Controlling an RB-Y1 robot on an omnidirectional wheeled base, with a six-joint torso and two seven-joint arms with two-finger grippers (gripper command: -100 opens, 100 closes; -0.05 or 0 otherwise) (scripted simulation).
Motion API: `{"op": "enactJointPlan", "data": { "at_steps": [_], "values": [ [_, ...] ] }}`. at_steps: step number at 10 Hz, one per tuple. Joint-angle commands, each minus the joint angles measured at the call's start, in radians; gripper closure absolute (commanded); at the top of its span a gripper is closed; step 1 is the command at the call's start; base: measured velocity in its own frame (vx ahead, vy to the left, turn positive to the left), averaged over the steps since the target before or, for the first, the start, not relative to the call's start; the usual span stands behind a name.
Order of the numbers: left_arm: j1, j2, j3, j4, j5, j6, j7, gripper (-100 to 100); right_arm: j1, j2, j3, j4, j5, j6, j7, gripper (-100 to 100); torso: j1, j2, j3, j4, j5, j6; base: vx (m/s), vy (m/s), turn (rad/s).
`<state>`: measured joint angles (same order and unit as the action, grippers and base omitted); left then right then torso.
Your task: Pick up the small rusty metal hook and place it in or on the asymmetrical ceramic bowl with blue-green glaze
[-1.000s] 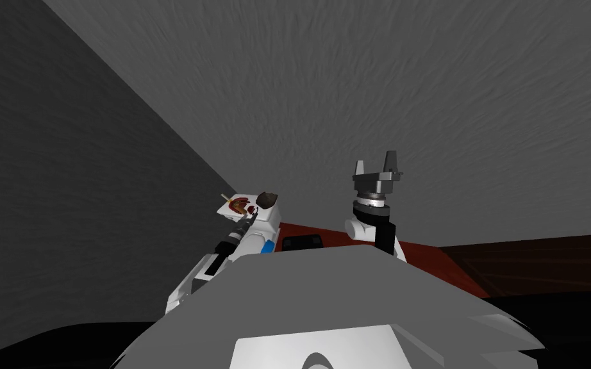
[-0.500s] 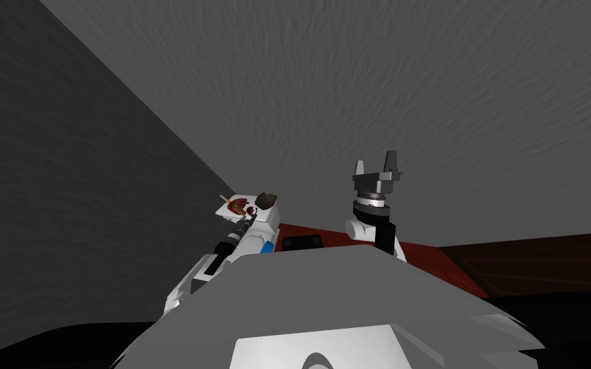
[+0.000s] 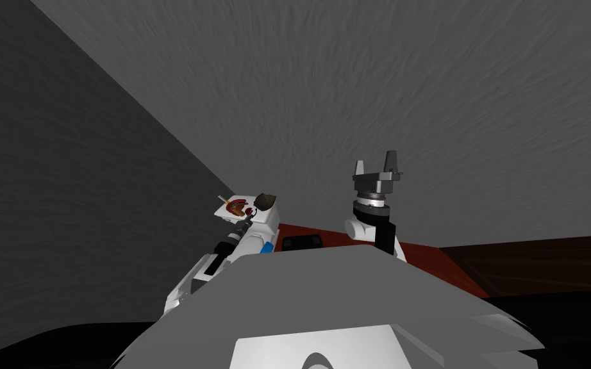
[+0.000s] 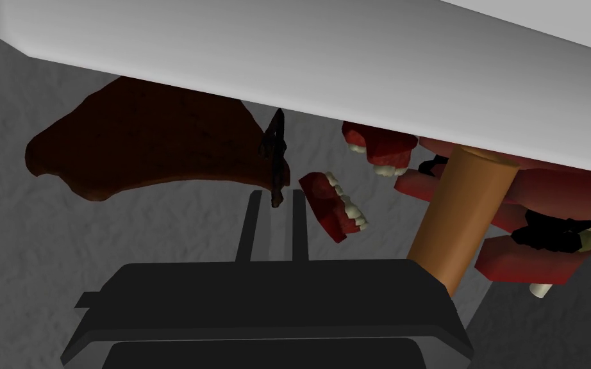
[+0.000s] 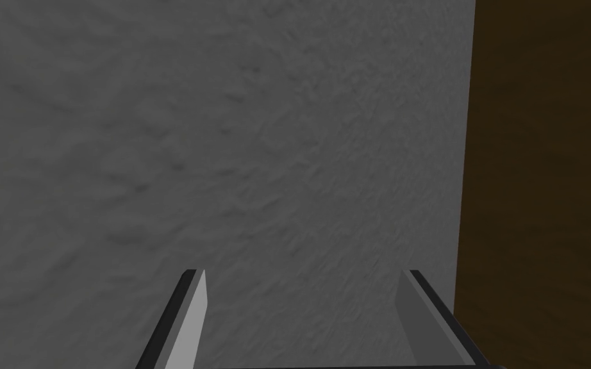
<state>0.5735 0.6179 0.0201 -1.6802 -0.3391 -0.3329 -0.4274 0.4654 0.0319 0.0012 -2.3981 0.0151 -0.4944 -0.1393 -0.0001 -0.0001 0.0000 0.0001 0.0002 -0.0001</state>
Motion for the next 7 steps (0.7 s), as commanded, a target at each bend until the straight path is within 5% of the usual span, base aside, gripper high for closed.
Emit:
{"op": "enactJointPlan", "data": {
  "at_steps": [1,2,3,4,5,7],
  "values": [
    [0.000,0.000,0.000,0.000,0.000,0.000,0.000,100,0.000,0.000,0.000,0.000,0.000,0.000,0.000,0,0.000,0.000,0.000,0.000,0.000,0.000,0.000,0.000,0.000],
    [0.000,0.000,0.000,0.000,0.000,0.000,0.000,0,0.000,0.000,0.000,0.000,0.000,0.000,0.000,0,0.000,0.000,0.000,0.000,0.000,0.000,0.000,0.000,0.000],
    [0.000,0.000,0.000,0.000,0.000,0.000,0.000,100,0.000,0.000,0.000,0.000,0.000,0.000,0.000,0,0.000,0.000,0.000,0.000,0.000,0.000,0.000,0.000,0.000],
    [0.000,0.000,0.000,0.000,0.000,0.000,0.000,0,0.000,0.000,0.000,0.000,0.000,0.000,0.000,0,0.000,0.000,0.000,0.000,0.000,0.000,0.000,0.000,0.000],
    [0.010,0.015,0.005,-0.017,-0.035,-0.017,-0.028,100,0.000,0.000,0.000,0.000,0.000,0.000,0.000,0,0.000,0.000,0.000,0.000,0.000,0.000,-0.001,-0.042,0.146],
    [0.024,0.033,0.013,-0.041,-0.075,-0.038,-0.060,100,0.000,0.000,0.000,0.000,0.000,0.000,0.000,0,-0.005,0.002,0.001,0.000,-0.001,-0.001,-0.009,-0.080,0.162]
  ]
}}
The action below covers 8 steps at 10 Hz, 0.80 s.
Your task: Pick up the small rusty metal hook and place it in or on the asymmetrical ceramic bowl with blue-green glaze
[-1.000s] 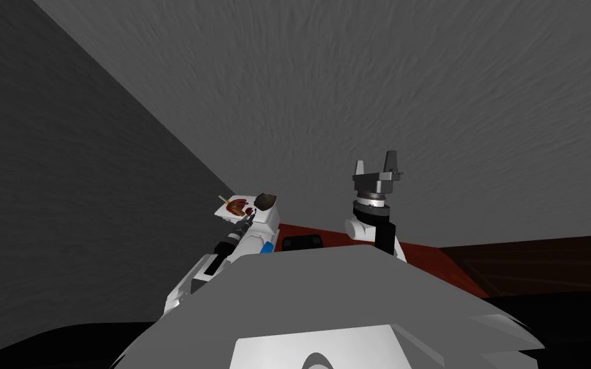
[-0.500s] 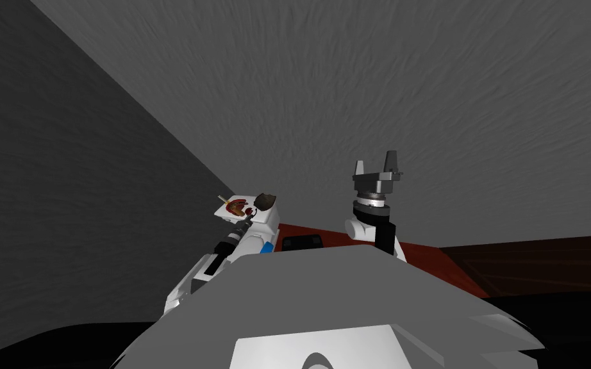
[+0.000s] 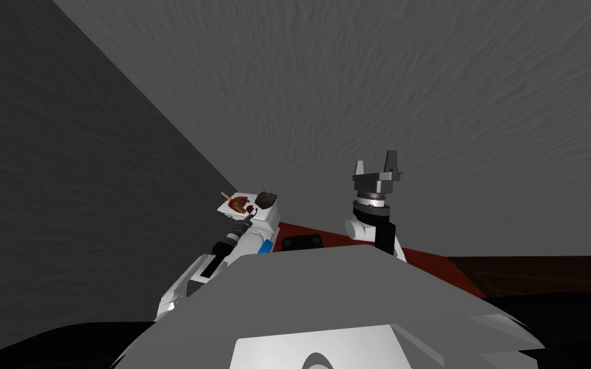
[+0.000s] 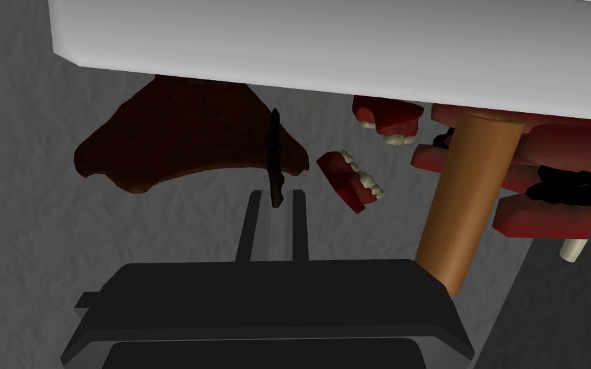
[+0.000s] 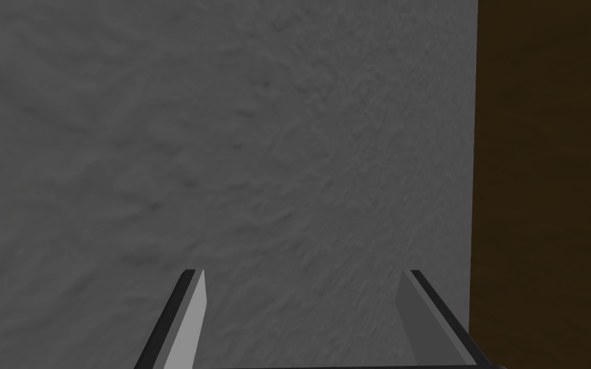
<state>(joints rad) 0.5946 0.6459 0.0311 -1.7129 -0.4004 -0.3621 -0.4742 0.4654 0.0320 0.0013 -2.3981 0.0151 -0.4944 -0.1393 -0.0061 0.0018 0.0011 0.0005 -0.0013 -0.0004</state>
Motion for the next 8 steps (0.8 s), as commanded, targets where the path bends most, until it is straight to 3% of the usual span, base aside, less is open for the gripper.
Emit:
{"op": "enactJointPlan", "data": {
  "at_steps": [1,5,8],
  "values": [
    [0.011,0.014,0.006,-0.023,-0.032,-0.019,-0.028,100,0.000,0.000,0.000,0.000,0.000,0.000,0.000,0,0.000,0.000,0.000,0.000,0.000,0.000,-0.028,-0.079,0.098],
    [0.037,0.031,0.035,-0.087,-0.067,-0.044,-0.062,100,0.000,0.000,0.000,0.000,0.000,0.000,0.000,0,-0.002,0.000,0.000,0.000,-0.001,0.001,-0.019,-0.101,0.087],
    [-0.004,-0.004,0.062,-0.091,-0.002,0.001,-0.028,100,0.000,0.000,0.000,0.000,0.000,0.000,0.000,0,-0.005,-0.005,-0.003,0.000,-0.001,0.003,0.037,-0.107,-0.107]
  ]
}}
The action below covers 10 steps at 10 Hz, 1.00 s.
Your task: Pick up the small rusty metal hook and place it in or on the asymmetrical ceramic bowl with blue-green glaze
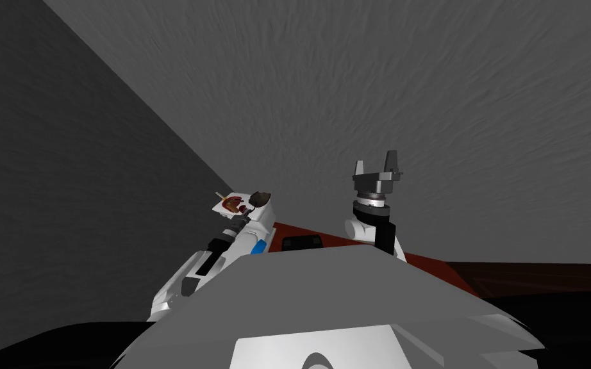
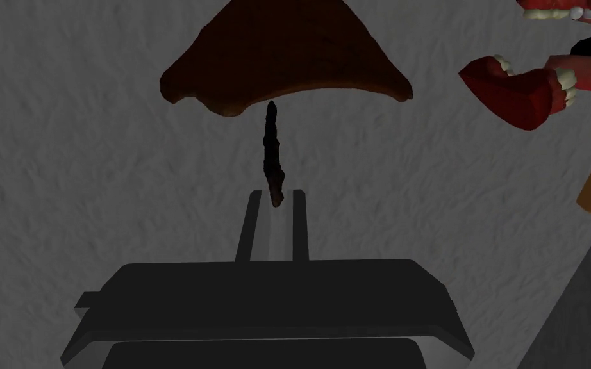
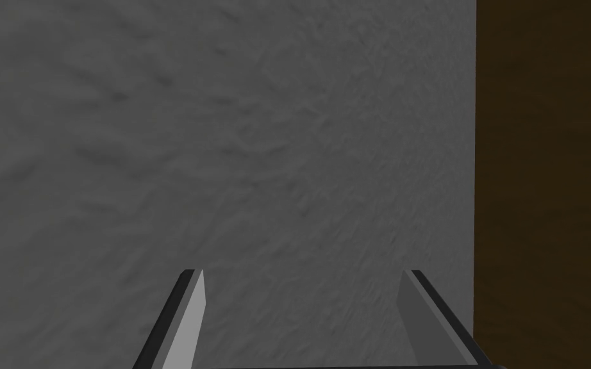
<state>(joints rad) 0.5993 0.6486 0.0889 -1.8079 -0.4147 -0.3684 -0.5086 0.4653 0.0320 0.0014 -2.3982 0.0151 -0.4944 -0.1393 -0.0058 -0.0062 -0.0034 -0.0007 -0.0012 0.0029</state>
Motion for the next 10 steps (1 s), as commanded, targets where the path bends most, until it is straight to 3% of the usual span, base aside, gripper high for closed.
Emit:
{"op": "enactJointPlan", "data": {
  "at_steps": [1,3,4,5,9,10],
  "values": [
    [-0.020,-0.016,0.008,0.002,0.031,0.021,0.016,100,0.000,0.000,0.000,0.000,0.000,0.000,0.000,0,0.000,0.000,0.000,0.000,0.000,0.000,0.085,0.019,-0.120],
    [-0.037,-0.034,0.011,0.001,0.067,0.048,0.035,100,0.000,0.000,0.000,0.000,0.000,0.000,0.000,0,0.007,-0.004,-0.002,-0.001,0.002,-0.001,0.088,0.031,-0.128],
    [-0.031,-0.028,0.011,-0.001,0.055,0.038,0.029,100,0.000,0.000,0.000,0.000,0.000,0.000,0.000,0,0.008,-0.004,-0.003,-0.001,0.002,0.000,0.036,0.016,-0.034],
    [-0.034,-0.028,0.011,-0.002,0.057,0.042,0.031,-100,0.000,0.000,0.000,0.000,0.000,0.000,0.000,0,0.007,-0.001,-0.001,-0.001,0.002,-0.002,0.009,0.003,0.002],
    [-0.034,-0.028,0.011,-0.002,0.057,0.041,0.031,-100,0.000,0.000,0.000,0.000,0.000,0.000,0.000,0,0.006,0.003,0.001,0.000,0.002,-0.002,0.000,0.000,0.000],
    [-0.034,-0.028,0.011,-0.002,0.057,0.041,0.031,0,0.000,0.000,0.000,0.000,0.000,0.000,0.000,0,0.006,0.003,0.001,0.000,0.002,-0.002,0.000,0.000,0.000]
  ]
}}
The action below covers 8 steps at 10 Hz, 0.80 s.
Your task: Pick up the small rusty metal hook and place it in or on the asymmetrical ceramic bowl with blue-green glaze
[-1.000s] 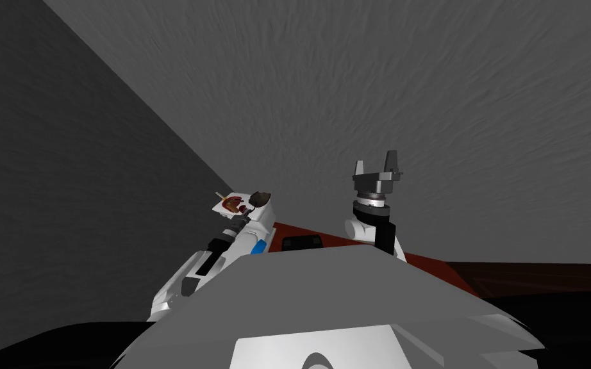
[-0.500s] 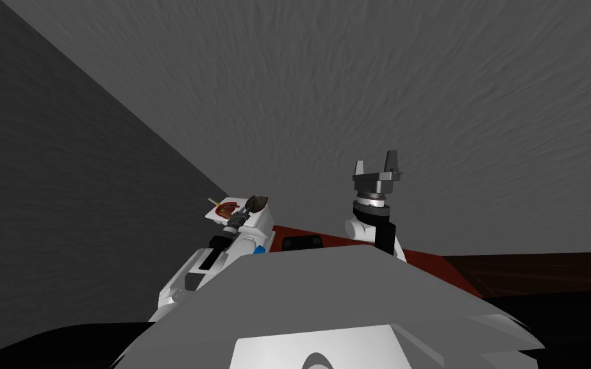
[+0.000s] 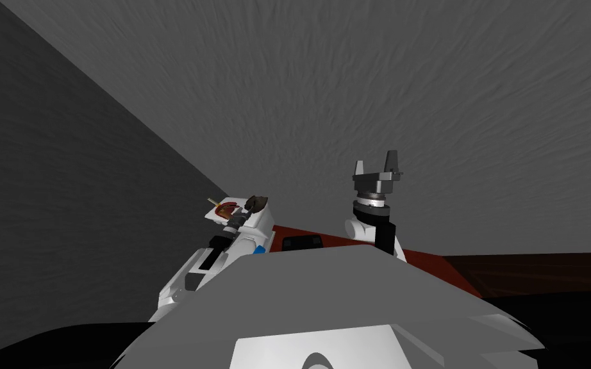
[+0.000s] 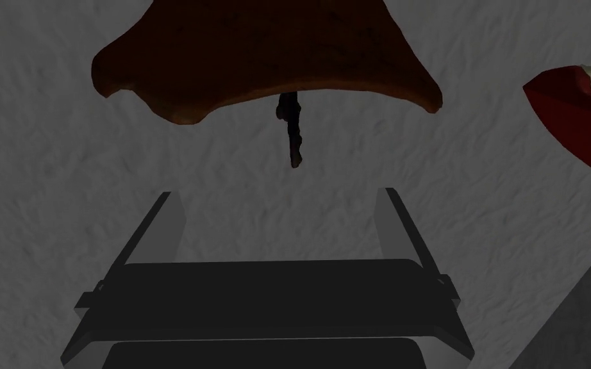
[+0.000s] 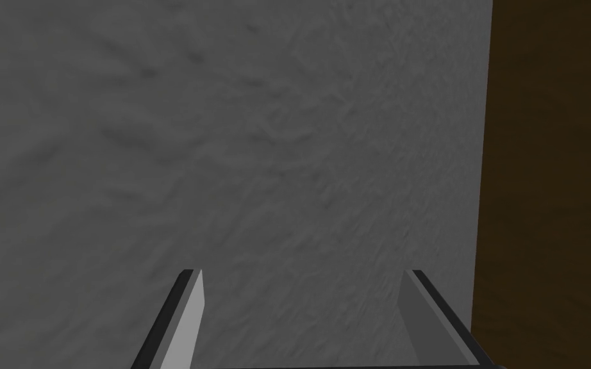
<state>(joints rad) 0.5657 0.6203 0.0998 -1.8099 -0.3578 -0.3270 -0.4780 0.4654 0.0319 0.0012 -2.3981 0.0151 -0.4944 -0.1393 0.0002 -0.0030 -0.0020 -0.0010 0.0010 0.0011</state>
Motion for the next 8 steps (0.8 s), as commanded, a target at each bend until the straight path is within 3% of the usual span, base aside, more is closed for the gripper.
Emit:
{"op": "enactJointPlan", "data": {
  "at_steps": [1,8],
  "values": [
    [0.023,0.027,0.012,-0.042,0.011,0.017,0.017,-100,0.000,0.000,0.000,0.000,0.000,0.000,0.000,0,0.000,0.000,0.000,0.000,0.000,0.000,0.014,-0.008,0.061],
    [0.105,0.122,0.056,-0.188,0.051,0.077,0.076,-100,0.000,0.000,0.000,0.000,0.000,0.000,0.000,0,-0.001,-0.001,-0.001,0.000,0.000,0.000,0.023,-0.010,0.040]
  ]
}}
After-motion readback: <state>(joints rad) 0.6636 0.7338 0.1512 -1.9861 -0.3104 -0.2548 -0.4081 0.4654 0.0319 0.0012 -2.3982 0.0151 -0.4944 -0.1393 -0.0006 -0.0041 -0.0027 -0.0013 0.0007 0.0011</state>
